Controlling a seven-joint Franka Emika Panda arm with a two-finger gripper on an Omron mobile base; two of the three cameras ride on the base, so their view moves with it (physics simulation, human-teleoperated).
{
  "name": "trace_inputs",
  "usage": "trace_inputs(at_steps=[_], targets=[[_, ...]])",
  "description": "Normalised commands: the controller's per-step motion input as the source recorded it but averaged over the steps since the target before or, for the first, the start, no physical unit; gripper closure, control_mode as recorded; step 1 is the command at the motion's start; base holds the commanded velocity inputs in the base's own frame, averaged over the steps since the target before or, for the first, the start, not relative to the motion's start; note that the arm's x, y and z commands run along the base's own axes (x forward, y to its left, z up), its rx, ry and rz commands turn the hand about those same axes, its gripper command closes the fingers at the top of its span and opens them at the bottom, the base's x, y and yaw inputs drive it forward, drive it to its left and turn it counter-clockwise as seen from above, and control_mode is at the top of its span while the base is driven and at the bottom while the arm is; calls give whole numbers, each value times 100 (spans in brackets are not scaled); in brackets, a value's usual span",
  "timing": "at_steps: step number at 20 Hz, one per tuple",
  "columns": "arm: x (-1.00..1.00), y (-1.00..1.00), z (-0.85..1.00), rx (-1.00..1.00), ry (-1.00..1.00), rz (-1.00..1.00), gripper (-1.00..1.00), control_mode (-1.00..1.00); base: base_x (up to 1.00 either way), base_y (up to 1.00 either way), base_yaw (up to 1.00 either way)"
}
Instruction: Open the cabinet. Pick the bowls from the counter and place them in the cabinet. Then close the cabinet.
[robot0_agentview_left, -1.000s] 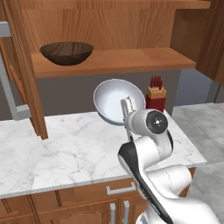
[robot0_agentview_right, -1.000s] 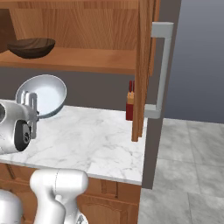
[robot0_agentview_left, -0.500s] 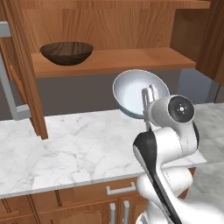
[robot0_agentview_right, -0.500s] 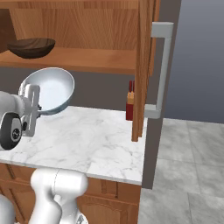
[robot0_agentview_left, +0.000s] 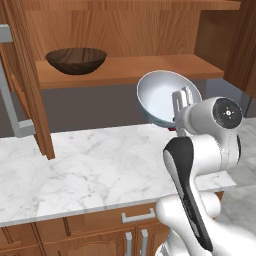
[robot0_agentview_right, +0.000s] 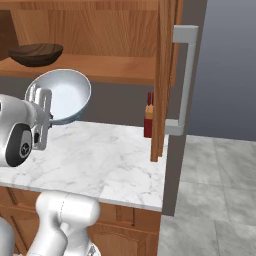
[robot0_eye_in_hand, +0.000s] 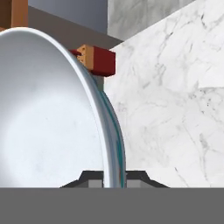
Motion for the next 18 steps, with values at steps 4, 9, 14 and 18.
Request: trace_inputs(at_steps=[4, 9, 14, 18], targets=[[0, -6, 30, 0, -17, 2, 100, -100, 0, 0, 0], [12, -11, 22, 1, -7, 1, 100, -100, 0, 0, 0], [31, -6, 18, 0, 0, 1, 100, -100, 0, 0, 0], [32, -2, 24, 0, 0, 0, 100, -100, 0, 0, 0]])
